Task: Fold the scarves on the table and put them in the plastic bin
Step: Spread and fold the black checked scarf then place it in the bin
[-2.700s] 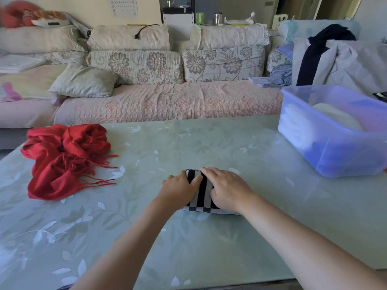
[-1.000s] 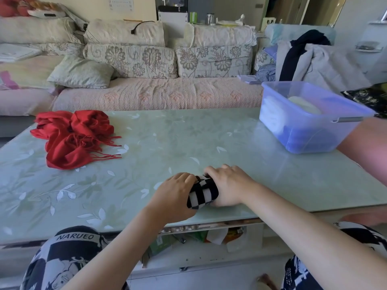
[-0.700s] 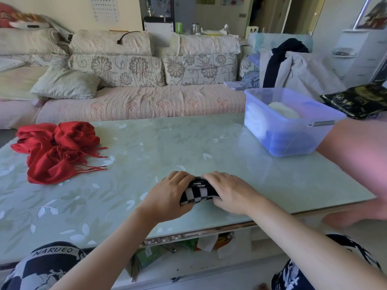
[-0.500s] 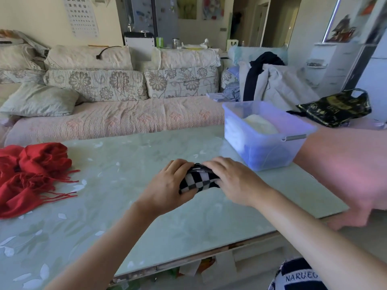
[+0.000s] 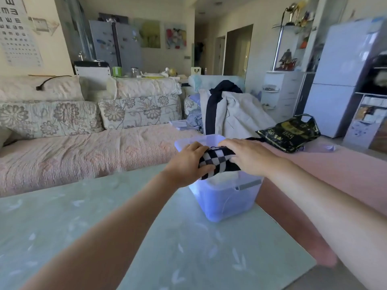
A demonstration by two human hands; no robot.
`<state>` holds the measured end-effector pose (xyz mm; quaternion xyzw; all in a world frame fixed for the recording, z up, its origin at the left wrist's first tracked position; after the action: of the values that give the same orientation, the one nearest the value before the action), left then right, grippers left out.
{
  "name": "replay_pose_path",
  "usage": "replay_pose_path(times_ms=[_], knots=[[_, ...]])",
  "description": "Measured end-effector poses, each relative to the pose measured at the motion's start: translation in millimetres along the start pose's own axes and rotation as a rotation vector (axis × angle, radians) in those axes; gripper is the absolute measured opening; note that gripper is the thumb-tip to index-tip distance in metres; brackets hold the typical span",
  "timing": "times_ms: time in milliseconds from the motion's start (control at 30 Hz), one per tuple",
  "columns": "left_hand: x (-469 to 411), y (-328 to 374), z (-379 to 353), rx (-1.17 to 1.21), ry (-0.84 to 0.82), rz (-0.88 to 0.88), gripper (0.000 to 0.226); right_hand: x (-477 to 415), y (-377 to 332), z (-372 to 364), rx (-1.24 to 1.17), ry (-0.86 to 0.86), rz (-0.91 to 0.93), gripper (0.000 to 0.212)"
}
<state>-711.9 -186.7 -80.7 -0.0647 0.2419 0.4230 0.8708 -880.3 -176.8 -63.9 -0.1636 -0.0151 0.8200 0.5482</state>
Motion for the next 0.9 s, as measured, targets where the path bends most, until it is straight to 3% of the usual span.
replay_pose_path(times_ms=[133, 233, 400, 500, 633, 700, 800, 900], knots=[[-49, -3, -41, 0.02, -0.184, 0.033, 0.045, -25, 61, -20, -0.185, -0.113, -0.157, 0.046], [-73, -3, -73, 0.091, -0.377, 0.085, 0.038, -44, 95, -26, -0.17, -0.192, -0.229, 0.041], [-75, -8, -138, 0.053, -0.795, 0.048, 0.05, -53, 109, -70, -0.179, -0.534, -0.35, 0.05], [-72, -12, -165, -0.101, -0.942, 0.026, 0.045, -60, 110, -106, -0.142, -0.656, -0.368, 0.052], [-81, -13, -181, -0.249, -0.948, 0.002, 0.046, -70, 118, -138, -0.074, -0.688, -0.375, 0.045], [-92, -16, -177, -0.359, -0.786, -0.017, 0.04, -75, 123, -139, -0.043, -0.562, -0.361, 0.031], [-104, -18, -174, -0.401, -0.582, -0.01, 0.02, -76, 135, -134, -0.08, -0.41, -0.342, 0.034], [-100, -14, -178, -0.408, -0.648, -0.022, 0.018, -73, 139, -135, -0.128, -0.419, -0.327, 0.022]])
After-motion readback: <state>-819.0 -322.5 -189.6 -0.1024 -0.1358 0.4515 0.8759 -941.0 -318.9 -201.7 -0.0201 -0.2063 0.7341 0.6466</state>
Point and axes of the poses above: each hand's wrist, its own x-axis away from the middle knuckle, its own z-axis out of the back of the hand, y = z × x, the point moved 7 cm from there along -x, towards the middle knuckle, and after that the axes turned 11 degrees about -x, right-handed, at the moved point
